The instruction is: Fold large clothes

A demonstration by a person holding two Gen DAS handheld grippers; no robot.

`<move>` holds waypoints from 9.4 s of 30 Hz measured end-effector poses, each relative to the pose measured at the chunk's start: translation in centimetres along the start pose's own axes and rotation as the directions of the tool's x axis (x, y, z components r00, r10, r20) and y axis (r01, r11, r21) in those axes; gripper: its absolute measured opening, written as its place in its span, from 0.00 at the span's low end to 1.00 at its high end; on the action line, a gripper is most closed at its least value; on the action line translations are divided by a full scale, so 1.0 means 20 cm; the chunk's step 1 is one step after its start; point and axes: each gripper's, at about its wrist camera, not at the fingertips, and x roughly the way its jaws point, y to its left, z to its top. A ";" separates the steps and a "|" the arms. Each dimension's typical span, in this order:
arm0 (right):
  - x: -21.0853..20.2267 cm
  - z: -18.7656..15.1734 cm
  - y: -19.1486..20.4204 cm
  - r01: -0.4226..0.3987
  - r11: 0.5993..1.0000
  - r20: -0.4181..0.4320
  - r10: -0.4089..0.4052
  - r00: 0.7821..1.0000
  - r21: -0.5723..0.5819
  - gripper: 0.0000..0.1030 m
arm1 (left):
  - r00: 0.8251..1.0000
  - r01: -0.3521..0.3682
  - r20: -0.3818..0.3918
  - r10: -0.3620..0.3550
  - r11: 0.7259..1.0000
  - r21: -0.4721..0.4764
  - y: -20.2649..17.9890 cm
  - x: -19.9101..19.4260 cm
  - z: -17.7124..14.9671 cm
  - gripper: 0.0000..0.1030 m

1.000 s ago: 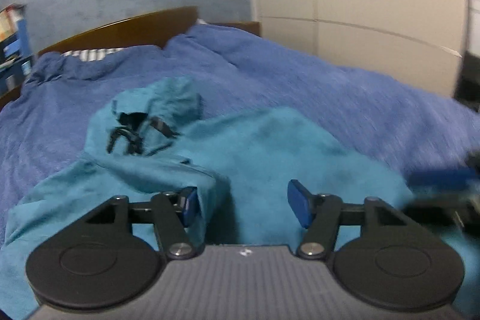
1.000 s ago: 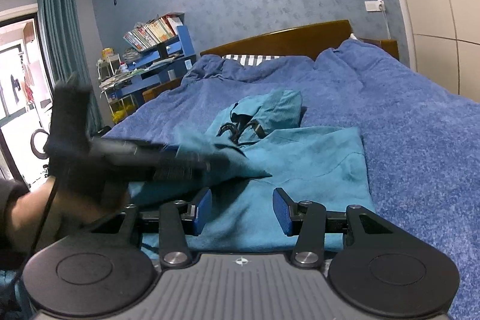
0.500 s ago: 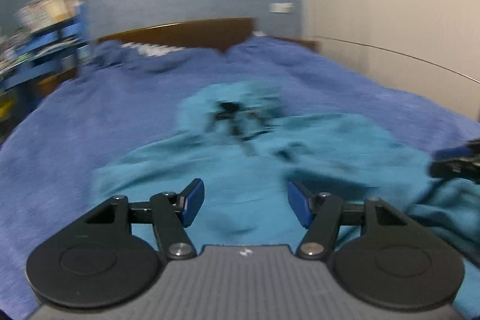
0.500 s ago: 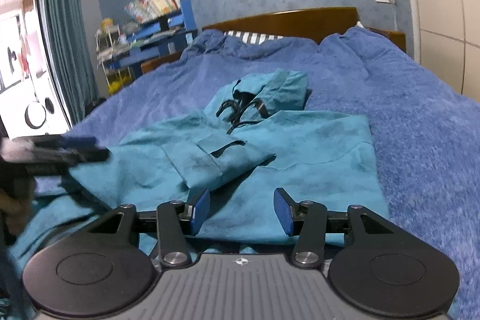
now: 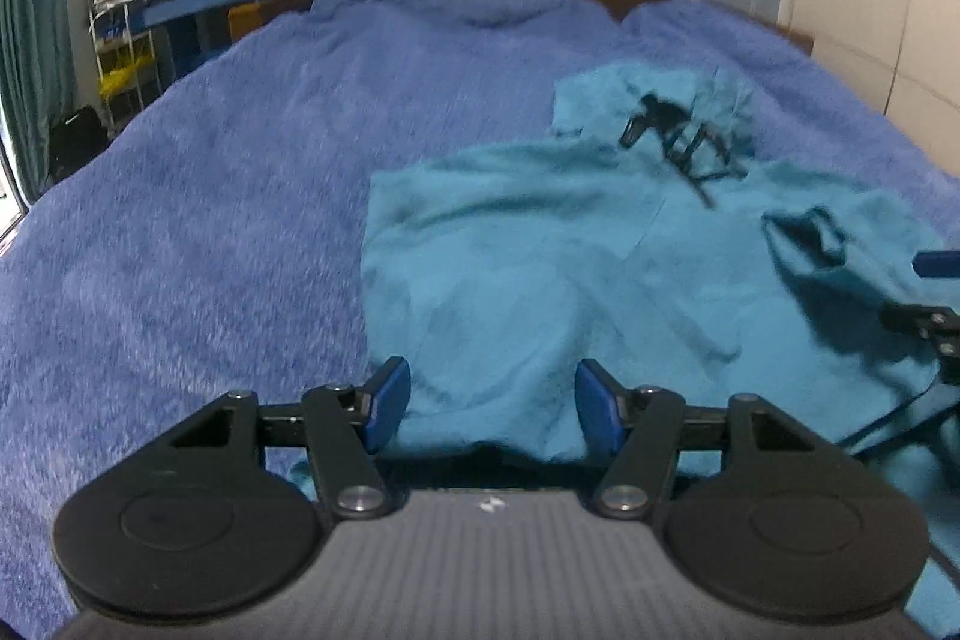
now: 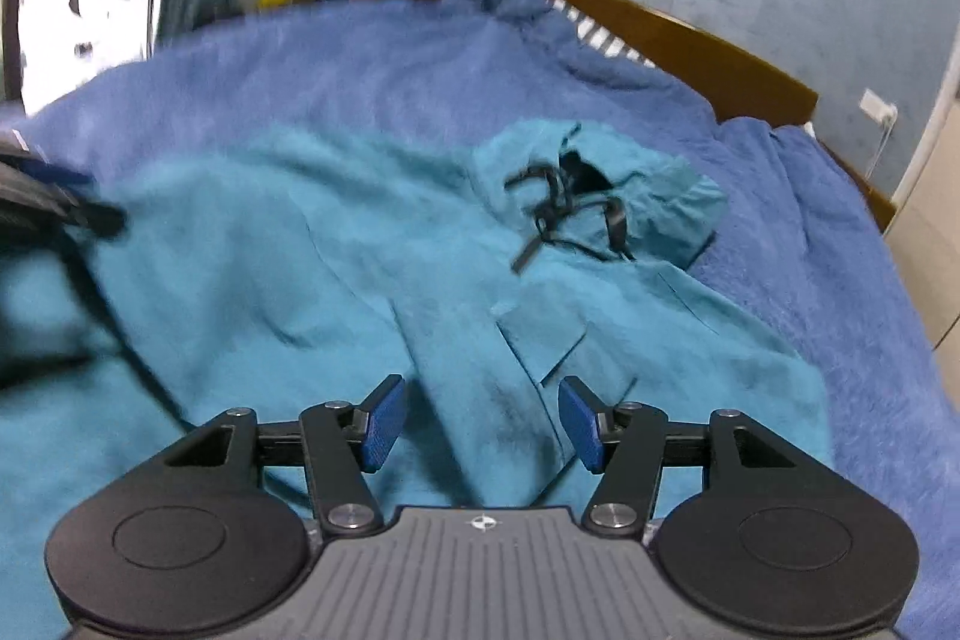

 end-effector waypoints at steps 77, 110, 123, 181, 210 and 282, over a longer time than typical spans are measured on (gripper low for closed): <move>-1.07 -0.72 -1.36 -0.561 0.398 0.414 0.399 0.818 0.726 0.04 | 0.881 0.469 0.035 -0.471 0.863 -0.190 0.66 -0.76 0.40 0.02; 0.27 -0.78 -1.60 -0.078 0.200 0.072 0.039 0.997 0.977 0.45 | 0.924 0.296 0.009 -0.381 0.703 -0.646 0.86 0.31 0.42 0.37; -0.24 -0.96 -1.37 0.002 0.431 -0.039 0.076 0.996 0.902 0.63 | 0.954 0.238 -0.002 -0.301 0.758 -0.608 0.84 -0.14 0.10 0.65; -1.44 -0.80 -0.64 -0.135 0.630 0.100 0.090 0.991 0.765 0.31 | 0.857 0.465 -0.070 -0.511 0.824 -0.323 0.08 -1.01 -0.06 0.48; -1.04 -0.31 -0.17 -0.244 0.893 -0.025 0.273 0.962 0.378 0.40 | 0.871 0.464 -0.178 -0.457 0.886 -0.004 -0.35 -0.60 0.03 0.48; 0.24 0.19 -0.96 -0.485 0.623 0.309 0.375 0.874 0.614 0.11 | 0.783 0.621 0.099 -0.614 0.779 -0.084 0.05 0.20 0.75 0.00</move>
